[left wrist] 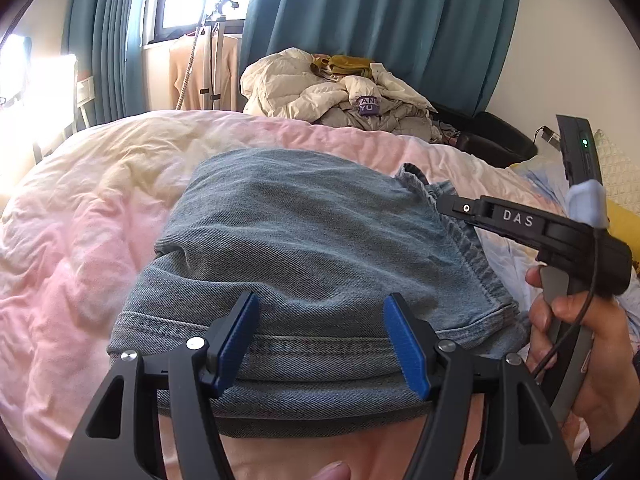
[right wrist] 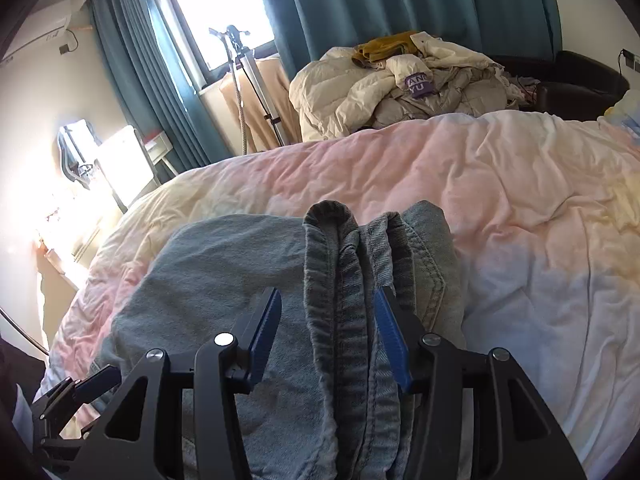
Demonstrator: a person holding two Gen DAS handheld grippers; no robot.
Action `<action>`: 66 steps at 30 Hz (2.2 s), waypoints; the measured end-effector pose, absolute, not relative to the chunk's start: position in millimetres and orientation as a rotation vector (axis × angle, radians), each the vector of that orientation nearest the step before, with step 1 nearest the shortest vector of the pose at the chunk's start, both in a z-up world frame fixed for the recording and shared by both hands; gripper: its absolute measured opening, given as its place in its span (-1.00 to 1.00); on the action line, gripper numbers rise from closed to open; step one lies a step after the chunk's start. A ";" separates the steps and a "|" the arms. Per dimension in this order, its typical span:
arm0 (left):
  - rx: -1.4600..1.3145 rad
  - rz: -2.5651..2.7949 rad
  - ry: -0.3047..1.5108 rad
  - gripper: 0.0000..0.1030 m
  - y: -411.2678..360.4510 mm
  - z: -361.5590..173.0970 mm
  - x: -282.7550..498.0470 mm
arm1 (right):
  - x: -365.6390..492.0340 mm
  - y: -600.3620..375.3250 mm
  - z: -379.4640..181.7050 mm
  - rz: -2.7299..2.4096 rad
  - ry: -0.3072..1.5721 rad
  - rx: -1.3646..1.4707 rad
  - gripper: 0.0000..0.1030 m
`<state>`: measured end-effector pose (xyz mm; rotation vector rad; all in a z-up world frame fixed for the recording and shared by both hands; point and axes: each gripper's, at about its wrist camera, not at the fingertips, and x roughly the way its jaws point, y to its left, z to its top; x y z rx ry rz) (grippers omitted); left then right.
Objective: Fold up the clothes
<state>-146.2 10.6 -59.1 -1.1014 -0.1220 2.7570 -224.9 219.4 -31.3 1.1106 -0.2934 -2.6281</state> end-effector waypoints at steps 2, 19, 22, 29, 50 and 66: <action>-1.104 2.767 -0.077 0.30 15.0 -62.2 -147.2 | -234.7 221.2 -41.6 -2.624 -0.282 1.160 -0.06; -1.084 2.778 -0.038 0.30 18.9 -58.0 -141.7 | -225.9 256.1 -31.6 -2.738 -0.447 1.141 -0.97; -1.096 2.779 -0.046 0.30 17.7 -58.7 -143.1 | -236.9 270.4 -77.6 -2.752 -0.466 1.359 -0.97; -1.122 2.770 -0.077 0.30 14.9 -60.3 -145.9 | -223.1 296.4 -66.6 -2.633 -0.771 1.213 -0.85; -1.061 2.808 -0.214 0.30 -12.7 -36.3 -139.9 | -186.3 243.3 -24.0 -2.666 -0.359 1.122 -0.76; -1.303 2.666 -0.280 0.90 -72.9 -49.1 -177.9 | -212.6 281.1 -91.6 -2.530 -0.651 1.335 -0.64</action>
